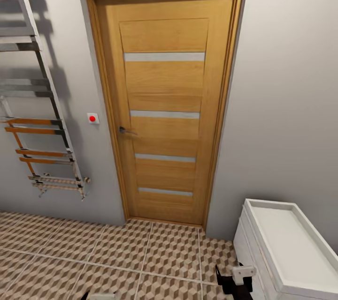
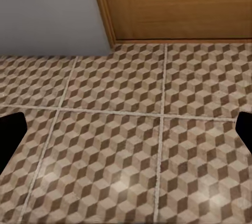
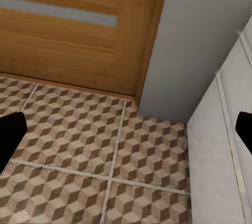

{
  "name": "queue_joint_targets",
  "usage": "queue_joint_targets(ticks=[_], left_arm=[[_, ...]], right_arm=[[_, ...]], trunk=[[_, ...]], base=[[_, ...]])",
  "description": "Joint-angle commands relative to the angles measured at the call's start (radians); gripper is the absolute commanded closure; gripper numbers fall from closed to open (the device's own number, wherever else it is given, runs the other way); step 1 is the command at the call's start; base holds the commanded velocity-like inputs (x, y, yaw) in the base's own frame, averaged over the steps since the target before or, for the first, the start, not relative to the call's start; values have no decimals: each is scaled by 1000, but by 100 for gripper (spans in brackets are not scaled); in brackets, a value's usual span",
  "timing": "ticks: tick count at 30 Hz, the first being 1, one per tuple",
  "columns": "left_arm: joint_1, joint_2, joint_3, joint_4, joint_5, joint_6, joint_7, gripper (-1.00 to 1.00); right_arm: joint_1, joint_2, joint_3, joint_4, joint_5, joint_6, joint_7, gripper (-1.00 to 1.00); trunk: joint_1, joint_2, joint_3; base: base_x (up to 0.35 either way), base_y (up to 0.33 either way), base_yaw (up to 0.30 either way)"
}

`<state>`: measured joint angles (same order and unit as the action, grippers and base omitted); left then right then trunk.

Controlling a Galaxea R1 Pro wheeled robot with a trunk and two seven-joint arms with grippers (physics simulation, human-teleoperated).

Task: Take the four mousetraps from the cabinet in the bathroom and place them on the bathroom floor. Make sure all four end up on the same floor surface, and ensure that at least two of them are either under or directly next to the same bathroom sink.

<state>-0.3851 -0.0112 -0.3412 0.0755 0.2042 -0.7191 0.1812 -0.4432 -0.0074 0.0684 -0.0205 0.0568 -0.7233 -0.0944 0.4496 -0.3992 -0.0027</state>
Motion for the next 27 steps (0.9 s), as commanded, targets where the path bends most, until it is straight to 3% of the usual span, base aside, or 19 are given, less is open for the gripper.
queue_joint_targets(ticks=[1,27], left_arm=[[-1,-1,-9,4,6,-5,3,-100],[-1,-3,-9,4,6,-5,-23,-100]], right_arm=[[0,0,7,1,6,-1,-10,-100],[0,0,7,1,6,-2,-10,-100]], trunk=[[0,-1,0],[0,-1,0]], base=[[0,0,284],[0,0,285]])
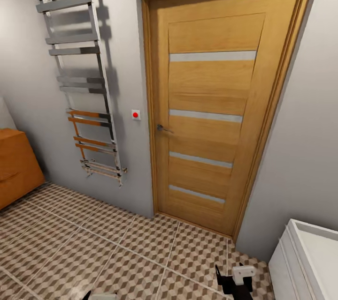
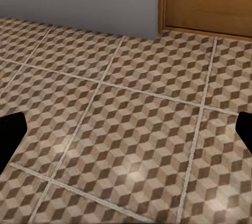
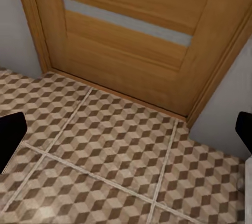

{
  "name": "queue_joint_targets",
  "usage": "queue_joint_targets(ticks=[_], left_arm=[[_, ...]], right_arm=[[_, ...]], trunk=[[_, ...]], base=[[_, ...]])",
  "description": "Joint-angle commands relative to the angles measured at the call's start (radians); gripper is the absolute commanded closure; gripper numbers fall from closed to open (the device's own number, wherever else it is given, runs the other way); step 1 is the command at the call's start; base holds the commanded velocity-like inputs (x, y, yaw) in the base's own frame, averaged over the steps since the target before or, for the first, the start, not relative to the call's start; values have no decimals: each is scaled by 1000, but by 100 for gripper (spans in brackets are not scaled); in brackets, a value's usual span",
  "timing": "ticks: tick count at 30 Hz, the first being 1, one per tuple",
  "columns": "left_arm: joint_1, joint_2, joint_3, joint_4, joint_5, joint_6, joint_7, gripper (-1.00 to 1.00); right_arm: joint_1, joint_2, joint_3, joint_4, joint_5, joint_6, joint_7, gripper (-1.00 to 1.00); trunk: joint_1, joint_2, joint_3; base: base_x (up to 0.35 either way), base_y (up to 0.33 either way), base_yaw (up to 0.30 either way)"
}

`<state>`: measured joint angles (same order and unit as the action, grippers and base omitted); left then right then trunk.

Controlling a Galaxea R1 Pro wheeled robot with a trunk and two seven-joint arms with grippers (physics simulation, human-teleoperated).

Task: Take the four mousetraps from the cabinet in the bathroom and place them on the bathroom floor. Make sure all four end up on the same floor surface, and ensure that at least two of them are either under or directly next to the same bathroom sink.

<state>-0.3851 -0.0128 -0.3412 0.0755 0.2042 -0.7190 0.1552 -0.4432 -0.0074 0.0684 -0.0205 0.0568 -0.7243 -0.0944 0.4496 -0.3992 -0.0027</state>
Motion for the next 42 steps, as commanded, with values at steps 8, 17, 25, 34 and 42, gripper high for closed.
queue_joint_targets(ticks=[8,17,25,34,42], left_arm=[[-1,-1,-9,4,6,-5,3,-100],[-1,-1,-9,4,6,-5,3,-100],[-1,-1,-9,4,6,-5,3,-100],[-1,-1,-9,4,6,-5,3,-100],[-1,0,-9,4,6,-5,3,-100]], right_arm=[[0,0,7,1,6,-1,-10,-100],[0,0,7,1,6,-1,-10,-100],[0,0,7,1,6,-1,-10,-100],[0,0,7,1,6,-1,-10,-100],[0,0,7,1,6,-1,-10,-100]], trunk=[[0,-1,0],[0,-1,0],[0,-1,0],[0,-1,0],[0,-1,0]], base=[[0,0,286],[0,0,286],[0,0,286],[0,0,286],[0,0,286]])
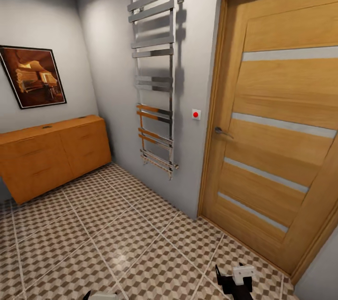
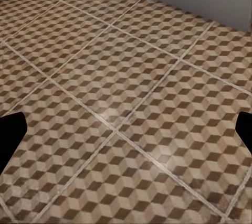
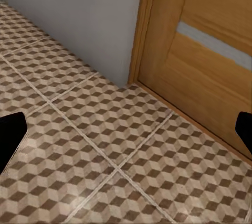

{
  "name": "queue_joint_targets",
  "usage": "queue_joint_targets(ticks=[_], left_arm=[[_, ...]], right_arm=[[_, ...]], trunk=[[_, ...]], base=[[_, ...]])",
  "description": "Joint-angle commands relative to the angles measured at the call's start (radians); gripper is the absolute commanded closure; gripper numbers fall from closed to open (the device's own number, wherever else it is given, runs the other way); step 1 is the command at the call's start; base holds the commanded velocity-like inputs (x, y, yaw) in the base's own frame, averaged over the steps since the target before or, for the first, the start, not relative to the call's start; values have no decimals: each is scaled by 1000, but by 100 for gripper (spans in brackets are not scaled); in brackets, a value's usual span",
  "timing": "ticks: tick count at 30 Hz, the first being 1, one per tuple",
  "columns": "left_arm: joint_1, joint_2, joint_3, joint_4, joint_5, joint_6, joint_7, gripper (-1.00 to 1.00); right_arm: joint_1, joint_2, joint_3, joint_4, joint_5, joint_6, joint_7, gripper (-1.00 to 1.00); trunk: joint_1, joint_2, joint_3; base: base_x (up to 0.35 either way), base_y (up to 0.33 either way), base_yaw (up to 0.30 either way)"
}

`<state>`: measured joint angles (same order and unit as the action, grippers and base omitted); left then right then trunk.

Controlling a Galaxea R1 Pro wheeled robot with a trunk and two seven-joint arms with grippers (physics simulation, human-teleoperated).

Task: Take the four mousetraps from the cabinet in the bathroom and place them on the bathroom floor. Make sure all four end up on the same floor surface, and ensure that at least two of them are either under or directly next to the same bathroom sink.

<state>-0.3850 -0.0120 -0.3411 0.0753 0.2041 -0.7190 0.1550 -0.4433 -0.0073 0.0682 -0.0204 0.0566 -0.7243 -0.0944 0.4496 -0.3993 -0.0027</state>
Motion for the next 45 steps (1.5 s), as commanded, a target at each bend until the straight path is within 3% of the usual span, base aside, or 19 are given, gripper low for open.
queue_joint_targets(ticks=[1,29,45], left_arm=[[-2,-1,-9,4,6,-5,3,-100],[-2,-2,-9,4,6,-5,3,-100],[-2,-2,-9,4,6,-5,3,-100]], right_arm=[[0,0,7,0,6,-1,-10,-100],[0,0,7,0,6,-1,-10,-100],[0,0,7,0,6,0,-10,-100]], trunk=[[0,-1,0],[0,-1,-1],[0,-1,-18]], base=[[0,0,286],[0,0,286],[0,0,171]])
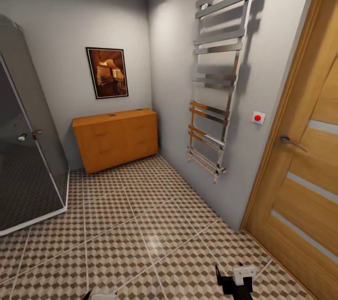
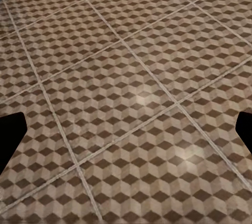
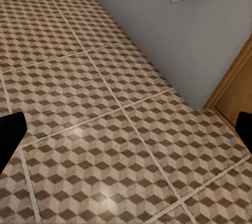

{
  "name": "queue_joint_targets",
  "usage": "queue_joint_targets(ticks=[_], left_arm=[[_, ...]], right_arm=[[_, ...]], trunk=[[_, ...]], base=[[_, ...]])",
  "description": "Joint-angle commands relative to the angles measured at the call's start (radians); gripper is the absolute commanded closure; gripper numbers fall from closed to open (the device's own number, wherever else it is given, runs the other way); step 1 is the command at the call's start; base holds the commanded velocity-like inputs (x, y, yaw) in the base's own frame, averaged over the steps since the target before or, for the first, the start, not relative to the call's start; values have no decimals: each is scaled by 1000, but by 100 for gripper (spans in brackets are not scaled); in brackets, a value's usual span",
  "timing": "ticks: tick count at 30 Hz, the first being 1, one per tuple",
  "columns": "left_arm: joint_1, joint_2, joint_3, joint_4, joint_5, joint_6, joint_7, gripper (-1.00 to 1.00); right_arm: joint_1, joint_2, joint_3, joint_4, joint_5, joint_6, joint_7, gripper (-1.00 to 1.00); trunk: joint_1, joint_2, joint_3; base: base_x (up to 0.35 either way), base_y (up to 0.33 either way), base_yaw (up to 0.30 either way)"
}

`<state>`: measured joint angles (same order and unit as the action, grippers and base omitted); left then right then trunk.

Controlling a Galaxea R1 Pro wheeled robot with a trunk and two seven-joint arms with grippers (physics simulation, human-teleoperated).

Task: Take the four mousetraps from the cabinet in the bathroom and place them on the bathroom floor. Make sure all four end up on the same floor surface, and ensure that at least two of them are either under or directly next to the same bathroom sink.

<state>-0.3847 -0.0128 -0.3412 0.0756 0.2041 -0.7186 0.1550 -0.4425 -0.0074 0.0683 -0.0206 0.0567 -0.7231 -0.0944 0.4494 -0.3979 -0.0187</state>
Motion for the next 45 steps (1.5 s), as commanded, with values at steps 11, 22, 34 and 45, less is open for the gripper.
queue_joint_targets(ticks=[11,22,34,45], left_arm=[[-2,-1,-9,4,6,-5,3,-100],[-2,-1,-9,4,6,-5,3,-100],[-2,-1,-9,4,6,-5,3,-100],[-2,-1,-9,4,6,-5,3,-100]], right_arm=[[-1,0,7,1,6,-1,-10,-100],[-1,-2,7,1,6,-1,-8,-100],[-1,-2,7,1,6,-2,-8,-100],[-1,0,7,1,6,-2,-8,-100]], trunk=[[1,-2,-16],[1,-2,-21],[1,-2,-21],[1,-2,-21]], base=[[67,0,143],[218,0,55],[325,0,1],[330,0,75]])
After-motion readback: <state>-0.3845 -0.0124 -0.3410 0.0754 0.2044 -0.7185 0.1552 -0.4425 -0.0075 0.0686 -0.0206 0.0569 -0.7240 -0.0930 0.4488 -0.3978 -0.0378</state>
